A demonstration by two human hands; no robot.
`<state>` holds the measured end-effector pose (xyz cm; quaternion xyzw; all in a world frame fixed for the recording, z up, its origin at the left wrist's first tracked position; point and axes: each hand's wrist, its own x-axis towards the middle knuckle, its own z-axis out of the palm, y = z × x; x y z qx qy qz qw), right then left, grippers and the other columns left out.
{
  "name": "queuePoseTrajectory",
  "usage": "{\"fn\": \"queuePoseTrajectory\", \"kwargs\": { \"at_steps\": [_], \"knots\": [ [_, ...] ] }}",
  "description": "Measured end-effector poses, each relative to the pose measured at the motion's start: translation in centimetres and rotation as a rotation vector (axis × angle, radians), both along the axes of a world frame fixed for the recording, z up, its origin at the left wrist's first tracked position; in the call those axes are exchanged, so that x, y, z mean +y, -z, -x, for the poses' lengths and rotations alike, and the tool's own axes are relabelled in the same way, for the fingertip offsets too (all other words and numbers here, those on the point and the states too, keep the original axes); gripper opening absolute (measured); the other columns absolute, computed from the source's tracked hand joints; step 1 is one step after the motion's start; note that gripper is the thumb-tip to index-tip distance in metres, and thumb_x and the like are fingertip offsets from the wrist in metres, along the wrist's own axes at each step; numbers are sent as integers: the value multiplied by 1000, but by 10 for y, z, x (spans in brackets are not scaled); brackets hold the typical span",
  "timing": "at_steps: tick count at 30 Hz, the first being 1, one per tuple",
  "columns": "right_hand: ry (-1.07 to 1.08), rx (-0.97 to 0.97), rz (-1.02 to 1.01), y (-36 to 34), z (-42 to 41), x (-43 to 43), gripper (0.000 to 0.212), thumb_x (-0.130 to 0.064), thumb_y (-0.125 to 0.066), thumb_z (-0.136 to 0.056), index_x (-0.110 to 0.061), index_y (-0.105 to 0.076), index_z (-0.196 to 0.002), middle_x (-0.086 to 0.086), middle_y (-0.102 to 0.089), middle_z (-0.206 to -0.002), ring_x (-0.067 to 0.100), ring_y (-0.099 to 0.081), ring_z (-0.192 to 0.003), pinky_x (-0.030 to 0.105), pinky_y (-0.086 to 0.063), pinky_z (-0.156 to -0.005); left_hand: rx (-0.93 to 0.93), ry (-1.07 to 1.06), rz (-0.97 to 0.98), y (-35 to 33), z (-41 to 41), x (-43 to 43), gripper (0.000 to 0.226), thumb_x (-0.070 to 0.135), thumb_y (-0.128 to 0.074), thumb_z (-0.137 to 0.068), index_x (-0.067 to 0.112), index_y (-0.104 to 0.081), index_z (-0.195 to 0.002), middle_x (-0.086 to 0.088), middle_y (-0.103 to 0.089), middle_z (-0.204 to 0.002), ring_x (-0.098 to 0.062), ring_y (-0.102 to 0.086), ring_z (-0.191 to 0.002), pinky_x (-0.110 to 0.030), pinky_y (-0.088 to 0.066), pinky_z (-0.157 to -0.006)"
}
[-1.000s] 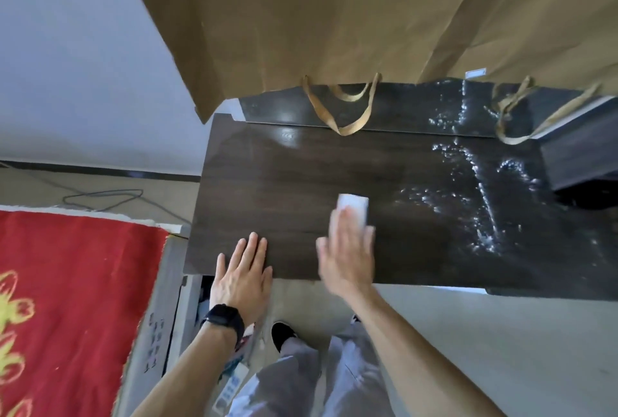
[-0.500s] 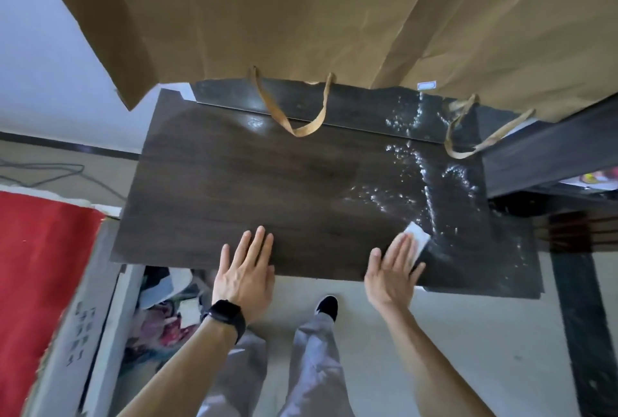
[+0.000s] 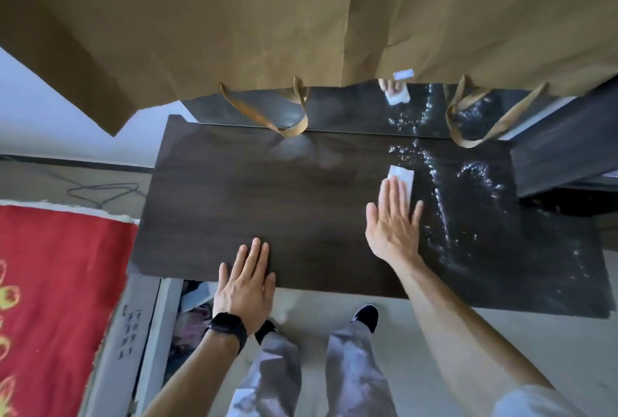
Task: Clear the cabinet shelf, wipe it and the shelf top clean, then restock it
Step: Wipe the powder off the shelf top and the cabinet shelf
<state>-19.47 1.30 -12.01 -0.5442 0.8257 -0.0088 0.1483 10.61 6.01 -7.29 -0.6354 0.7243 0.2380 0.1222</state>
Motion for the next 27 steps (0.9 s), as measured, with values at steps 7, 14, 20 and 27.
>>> {"fn": "queuePoseTrajectory", "kwargs": {
  "at_steps": [7,14,20,27],
  "knots": [
    [-114,-34,56,-11,-32,36,69,-47,-24,-100,-8,-14,-155,8,-6,-164,23,-1,-152,60,-6,-119,-37,-223,-9,-1,39,0,62,50,-17,-102,27,0,-158,12,8,-164,-15,8,-152,-48,-5,-122],
    [-699,-106,22,-6,-52,-28,64,-46,-19,-103,-18,-1,-157,-5,8,-165,9,15,-150,57,-5,-120,-87,-320,-14,-2,68,1,63,50,-15,-102,26,1,-158,6,10,-165,-16,6,-152,-50,-5,-122],
    [-121,-59,-30,-11,92,-75,62,-46,-16,-102,-23,0,-157,-8,6,-165,11,10,-151,59,3,-119,-13,-259,-6,-2,105,-7,61,49,-18,-101,30,-8,-158,1,1,-166,-22,-1,-152,-46,-16,-121],
    [-245,-22,38,-9,63,-47,71,-51,-16,-97,-14,-6,-157,8,-3,-165,23,-1,-152,58,0,-120,-32,-288,-12,0,111,-4,62,47,-26,-102,32,-3,-157,4,5,-166,-20,3,-152,-49,-16,-120]
  ]
}}
